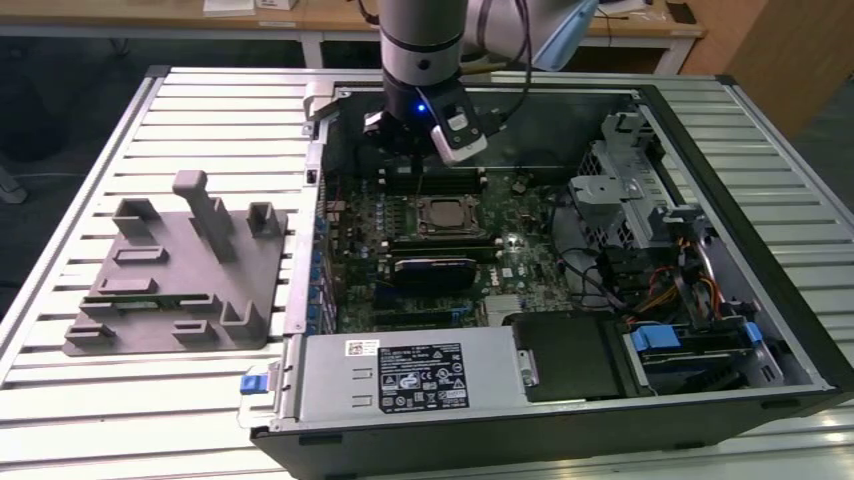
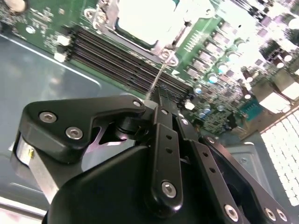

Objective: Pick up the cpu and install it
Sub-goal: 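Install the first cpu locking lever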

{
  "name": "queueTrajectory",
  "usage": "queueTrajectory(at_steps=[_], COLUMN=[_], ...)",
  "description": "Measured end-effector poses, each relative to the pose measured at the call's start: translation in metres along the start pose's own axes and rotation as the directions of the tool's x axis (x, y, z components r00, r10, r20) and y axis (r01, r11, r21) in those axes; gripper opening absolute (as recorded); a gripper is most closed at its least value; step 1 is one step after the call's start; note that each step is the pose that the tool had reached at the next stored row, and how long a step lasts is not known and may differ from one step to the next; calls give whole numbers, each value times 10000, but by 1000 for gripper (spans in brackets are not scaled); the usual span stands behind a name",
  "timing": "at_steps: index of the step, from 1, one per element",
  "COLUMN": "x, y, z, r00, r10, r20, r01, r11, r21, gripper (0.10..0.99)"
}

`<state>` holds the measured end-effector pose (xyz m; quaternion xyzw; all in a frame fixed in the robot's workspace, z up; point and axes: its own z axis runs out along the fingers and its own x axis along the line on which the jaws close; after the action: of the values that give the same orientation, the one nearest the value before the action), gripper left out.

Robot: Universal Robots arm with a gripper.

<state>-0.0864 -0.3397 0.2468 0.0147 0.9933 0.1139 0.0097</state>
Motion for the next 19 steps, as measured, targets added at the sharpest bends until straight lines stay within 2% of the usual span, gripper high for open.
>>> queueTrajectory(at_steps=[10,19], x=[-214,-220], y=[5,4], z=[5,13], r00=[10000,10000], r10=[52,53], r20=[11,14], r01=[-52,-53], r11=[10000,10000], r21=[2,13], gripper=[106,106])
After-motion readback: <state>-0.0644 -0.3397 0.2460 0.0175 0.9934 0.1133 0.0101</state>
